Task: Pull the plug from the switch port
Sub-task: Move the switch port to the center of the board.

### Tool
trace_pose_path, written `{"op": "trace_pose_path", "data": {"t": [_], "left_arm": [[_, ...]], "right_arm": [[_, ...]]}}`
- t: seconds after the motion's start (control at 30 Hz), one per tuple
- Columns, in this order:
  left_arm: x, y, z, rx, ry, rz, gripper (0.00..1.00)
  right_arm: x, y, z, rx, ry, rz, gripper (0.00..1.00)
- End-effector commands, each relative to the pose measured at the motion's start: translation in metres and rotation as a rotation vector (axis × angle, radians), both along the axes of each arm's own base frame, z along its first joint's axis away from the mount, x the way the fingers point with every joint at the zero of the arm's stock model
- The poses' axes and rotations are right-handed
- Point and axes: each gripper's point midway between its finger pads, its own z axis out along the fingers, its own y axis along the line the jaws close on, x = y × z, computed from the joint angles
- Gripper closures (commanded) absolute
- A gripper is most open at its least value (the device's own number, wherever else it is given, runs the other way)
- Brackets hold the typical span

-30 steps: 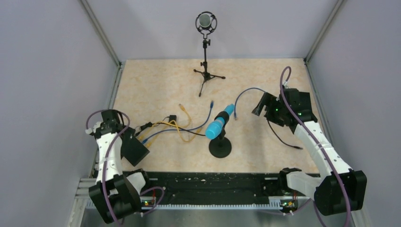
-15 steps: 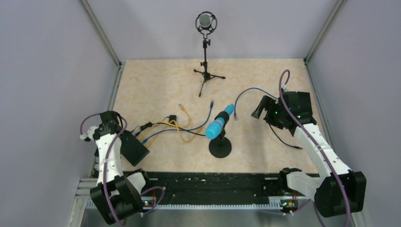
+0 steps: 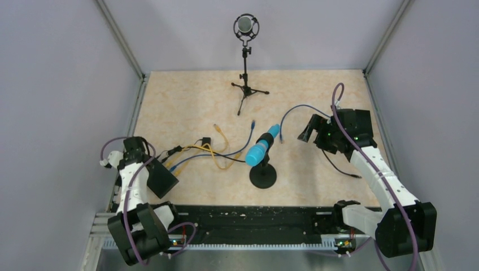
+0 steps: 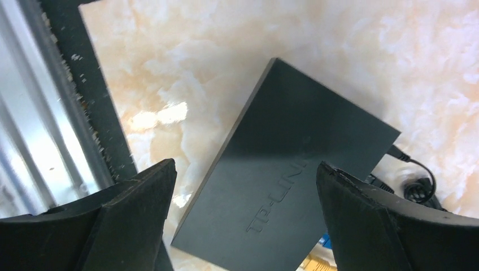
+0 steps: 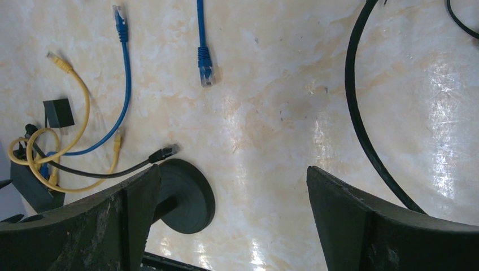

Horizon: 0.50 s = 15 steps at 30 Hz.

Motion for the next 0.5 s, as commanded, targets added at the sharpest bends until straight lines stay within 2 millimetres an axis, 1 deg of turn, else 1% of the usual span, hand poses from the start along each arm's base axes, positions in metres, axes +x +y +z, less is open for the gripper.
{"op": "trace_pose_path", "data": {"t": [0.0, 0.03, 0.1, 0.17, 0.23, 0.33, 0.47], "left_arm": [[0.028, 0.008, -0.003, 0.035, -0.100, -0.068, 0.01], [0.032, 0.003, -0.008, 0.010, -0.112, -0.096, 0.01], [0.035, -0.005, -0.022, -0.037, -0.117, -0.118, 0.01], [0.035, -0.007, -0.034, -0.057, -0.104, -0.115, 0.01], [0.040, -0.009, -0.039, -0.074, -0.109, -0.133, 0.01], [0.063, -0.011, -0.037, -0.093, -0.161, -0.209, 0.01], [0.104, -0.013, -0.035, -0.149, -0.201, -0.329, 0.02]], "right_arm": [[0.002, 0.006, 0.009, 0.012, -0.041, 0.027, 0.01], [0.002, 0.007, 0.008, 0.017, -0.037, 0.029, 0.01], [0.001, 0.008, 0.007, 0.023, -0.033, 0.032, 0.01], [0.001, 0.008, 0.008, 0.027, -0.031, 0.032, 0.01], [0.002, 0.008, 0.011, 0.029, -0.040, 0.031, 0.01], [0.002, 0.008, 0.013, 0.027, -0.046, 0.027, 0.01], [0.000, 0.008, 0.010, 0.025, -0.037, 0.027, 0.01]]}}
